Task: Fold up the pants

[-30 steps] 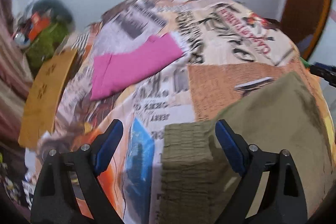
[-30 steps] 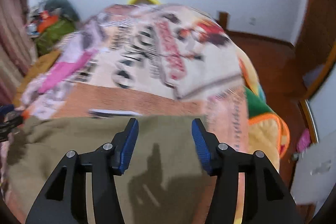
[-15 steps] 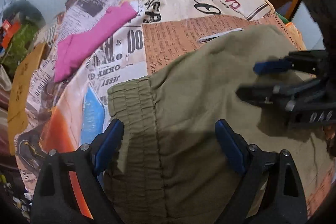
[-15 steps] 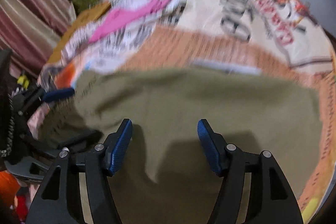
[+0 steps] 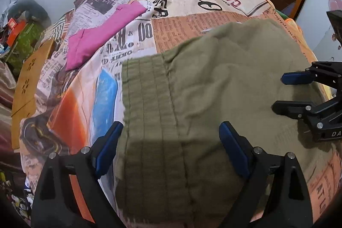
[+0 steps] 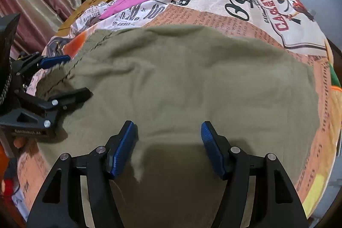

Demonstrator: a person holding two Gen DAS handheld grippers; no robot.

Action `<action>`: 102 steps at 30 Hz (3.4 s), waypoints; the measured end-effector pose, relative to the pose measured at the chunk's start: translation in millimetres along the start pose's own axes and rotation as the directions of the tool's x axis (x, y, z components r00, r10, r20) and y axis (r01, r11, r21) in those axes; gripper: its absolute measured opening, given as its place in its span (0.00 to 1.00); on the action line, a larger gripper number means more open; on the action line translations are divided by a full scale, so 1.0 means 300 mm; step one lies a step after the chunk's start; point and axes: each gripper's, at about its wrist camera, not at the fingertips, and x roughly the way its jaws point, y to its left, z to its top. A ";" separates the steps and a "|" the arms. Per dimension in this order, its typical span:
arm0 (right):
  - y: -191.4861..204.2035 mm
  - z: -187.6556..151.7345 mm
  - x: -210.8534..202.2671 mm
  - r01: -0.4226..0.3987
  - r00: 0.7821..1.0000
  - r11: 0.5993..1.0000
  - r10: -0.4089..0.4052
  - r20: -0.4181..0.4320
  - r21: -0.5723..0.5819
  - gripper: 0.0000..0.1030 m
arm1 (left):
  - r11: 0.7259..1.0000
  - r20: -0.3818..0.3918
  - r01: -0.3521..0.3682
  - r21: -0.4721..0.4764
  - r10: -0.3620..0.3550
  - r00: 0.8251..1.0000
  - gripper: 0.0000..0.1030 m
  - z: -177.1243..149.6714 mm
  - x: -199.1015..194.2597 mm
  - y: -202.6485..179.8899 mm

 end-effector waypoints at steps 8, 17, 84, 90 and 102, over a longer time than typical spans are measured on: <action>0.036 -0.103 -0.064 0.068 0.997 0.998 -0.068 0.025 -0.016 0.59 | 0.998 -0.007 0.026 -0.060 -0.027 1.000 0.89 -0.066 -0.057 0.011; 0.036 -0.205 -0.131 0.075 0.995 0.996 -0.078 0.055 0.052 0.59 | 0.997 0.007 0.013 -0.071 -0.013 1.000 0.89 -0.135 -0.113 0.002; 0.121 -0.265 -0.132 0.014 0.983 0.996 -0.030 0.179 0.092 0.62 | 0.820 0.099 0.240 -0.519 -0.221 0.970 0.37 -0.134 -0.121 0.140; 0.098 -0.290 -0.151 0.006 0.981 0.992 -0.029 0.190 0.123 0.62 | 0.849 0.128 0.172 -0.500 -0.123 0.984 0.34 -0.141 -0.184 0.152; 0.075 -0.345 -0.188 0.003 0.979 0.988 -0.035 0.200 0.157 0.62 | 0.918 0.202 -0.164 -0.361 0.249 0.947 0.34 -0.221 -0.352 0.134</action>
